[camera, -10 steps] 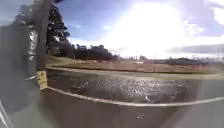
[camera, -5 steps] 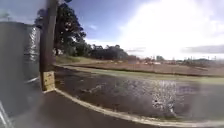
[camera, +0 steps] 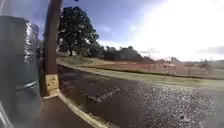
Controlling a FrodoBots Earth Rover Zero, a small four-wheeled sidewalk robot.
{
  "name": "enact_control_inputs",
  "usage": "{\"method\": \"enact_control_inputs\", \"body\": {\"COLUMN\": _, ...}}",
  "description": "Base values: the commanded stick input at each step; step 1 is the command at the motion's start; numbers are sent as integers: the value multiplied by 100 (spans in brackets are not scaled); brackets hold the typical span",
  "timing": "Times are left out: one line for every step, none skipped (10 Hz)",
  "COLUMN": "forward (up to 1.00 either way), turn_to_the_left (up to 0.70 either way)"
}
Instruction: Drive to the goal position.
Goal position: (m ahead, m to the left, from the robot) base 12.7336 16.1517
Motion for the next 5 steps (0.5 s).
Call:
{"method": "enact_control_inputs", "body": {"forward": 70, "turn_to_the_left": 0}}
{"method": "enact_control_inputs", "body": {"forward": 70, "turn_to_the_left": 0}}
{"method": "enact_control_inputs", "body": {"forward": 70, "turn_to_the_left": 0}}
{"method": "enact_control_inputs", "body": {"forward": 70, "turn_to_the_left": 0}}
{"method": "enact_control_inputs", "body": {"forward": 70, "turn_to_the_left": 0}}
